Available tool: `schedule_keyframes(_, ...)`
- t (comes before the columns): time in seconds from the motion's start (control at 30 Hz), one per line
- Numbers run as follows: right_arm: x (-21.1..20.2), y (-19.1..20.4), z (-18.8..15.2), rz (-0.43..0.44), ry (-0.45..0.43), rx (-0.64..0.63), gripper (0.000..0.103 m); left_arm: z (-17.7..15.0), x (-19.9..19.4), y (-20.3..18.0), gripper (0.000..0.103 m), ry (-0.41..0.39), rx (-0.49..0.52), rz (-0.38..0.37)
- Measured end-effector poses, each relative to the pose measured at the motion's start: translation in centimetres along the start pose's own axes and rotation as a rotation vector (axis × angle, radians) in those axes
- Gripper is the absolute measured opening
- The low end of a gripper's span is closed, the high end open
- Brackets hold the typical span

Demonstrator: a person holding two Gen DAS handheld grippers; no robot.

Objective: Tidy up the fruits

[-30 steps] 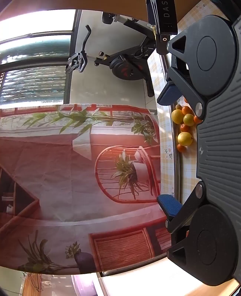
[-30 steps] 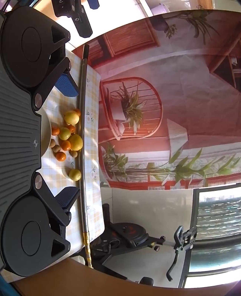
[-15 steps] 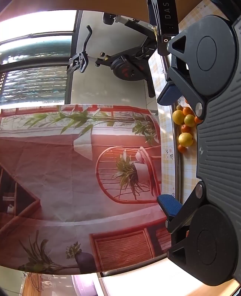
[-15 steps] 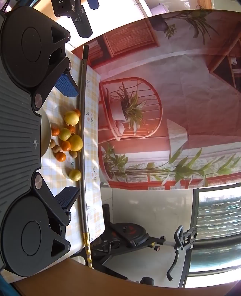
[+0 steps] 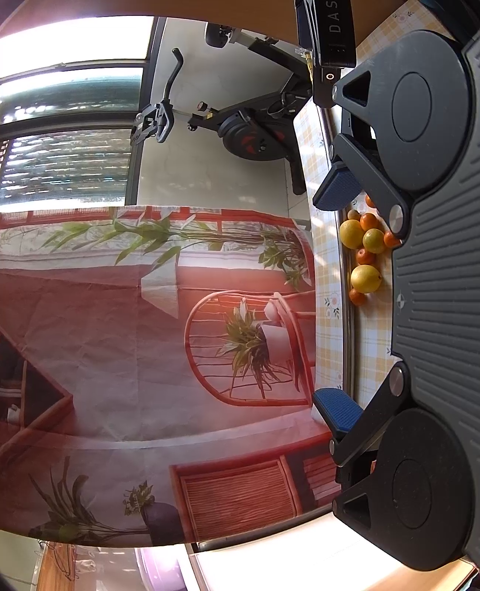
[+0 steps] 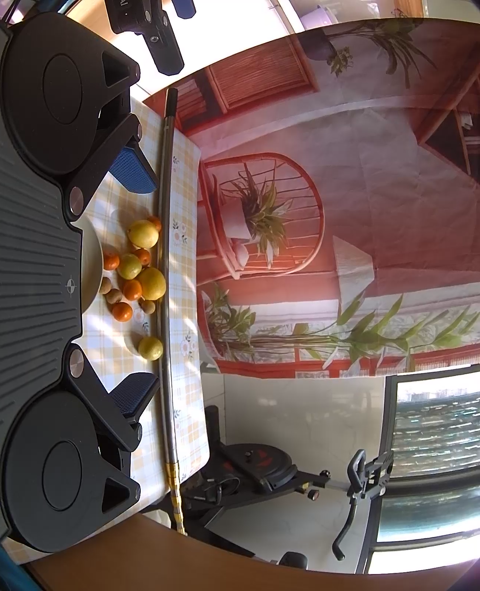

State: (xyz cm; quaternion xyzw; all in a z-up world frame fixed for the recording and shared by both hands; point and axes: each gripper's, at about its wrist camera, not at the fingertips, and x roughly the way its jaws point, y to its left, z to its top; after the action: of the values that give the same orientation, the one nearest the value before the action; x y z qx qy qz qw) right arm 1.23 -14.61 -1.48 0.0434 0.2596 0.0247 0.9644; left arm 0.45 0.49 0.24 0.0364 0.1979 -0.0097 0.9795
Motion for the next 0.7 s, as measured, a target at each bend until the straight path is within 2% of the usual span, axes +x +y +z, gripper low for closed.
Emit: schedule_keyframes(0.7,-0.01,-0.02,-0.16,-0.001,-0.002,0.000,0.103,-0.09,0.00,-0.04,0.103,0.000,0.000,0.000)
